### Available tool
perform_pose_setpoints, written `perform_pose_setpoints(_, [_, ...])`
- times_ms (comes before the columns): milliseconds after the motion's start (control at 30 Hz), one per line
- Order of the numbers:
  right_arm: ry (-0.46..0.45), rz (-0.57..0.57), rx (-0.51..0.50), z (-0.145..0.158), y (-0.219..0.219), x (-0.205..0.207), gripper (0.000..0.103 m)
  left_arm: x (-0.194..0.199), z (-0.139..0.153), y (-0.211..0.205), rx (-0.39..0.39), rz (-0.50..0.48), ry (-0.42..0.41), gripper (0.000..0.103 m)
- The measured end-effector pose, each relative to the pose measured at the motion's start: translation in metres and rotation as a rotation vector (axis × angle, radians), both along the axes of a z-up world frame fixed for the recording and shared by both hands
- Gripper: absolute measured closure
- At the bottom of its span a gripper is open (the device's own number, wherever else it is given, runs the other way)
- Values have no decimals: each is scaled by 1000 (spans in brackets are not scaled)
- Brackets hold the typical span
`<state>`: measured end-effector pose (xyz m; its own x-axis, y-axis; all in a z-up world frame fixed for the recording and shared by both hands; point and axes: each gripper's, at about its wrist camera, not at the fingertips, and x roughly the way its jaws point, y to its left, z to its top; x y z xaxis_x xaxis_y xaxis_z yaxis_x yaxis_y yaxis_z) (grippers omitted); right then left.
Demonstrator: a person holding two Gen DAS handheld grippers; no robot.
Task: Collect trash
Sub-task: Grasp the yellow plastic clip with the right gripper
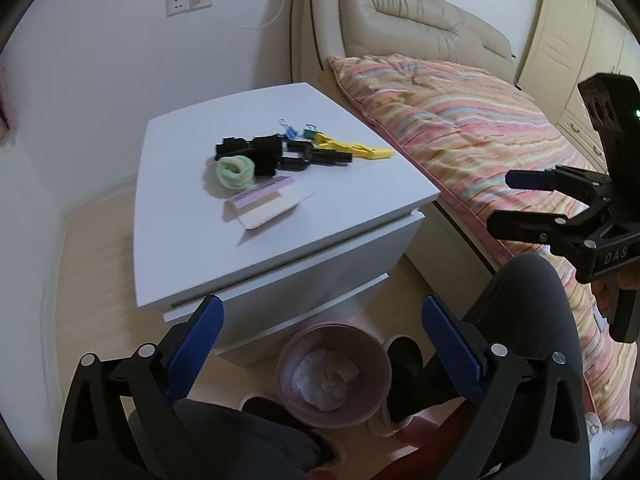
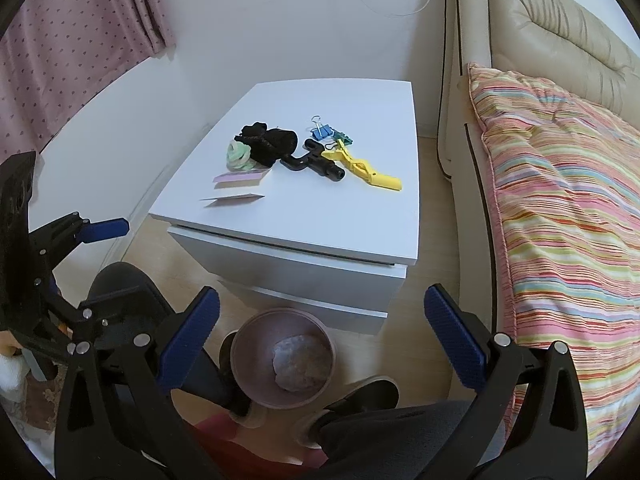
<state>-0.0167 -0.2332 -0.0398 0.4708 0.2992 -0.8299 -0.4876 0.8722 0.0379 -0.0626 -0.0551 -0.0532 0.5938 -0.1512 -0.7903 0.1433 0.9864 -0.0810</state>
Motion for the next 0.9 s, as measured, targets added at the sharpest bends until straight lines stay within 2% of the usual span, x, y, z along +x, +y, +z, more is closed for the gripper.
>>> perform_pose_setpoints(400, [-1,73,-4,7,12,22,3,10,14,26,-15,71,-45,8])
perform_pose_setpoints(633, [-33,185,-74,13,24,59,3,16,21,31,-36,83,-63,8])
perform_pose_setpoints(900, [29,290,-207,-3,44,110,3,17,24,36,-47,84,-68,8])
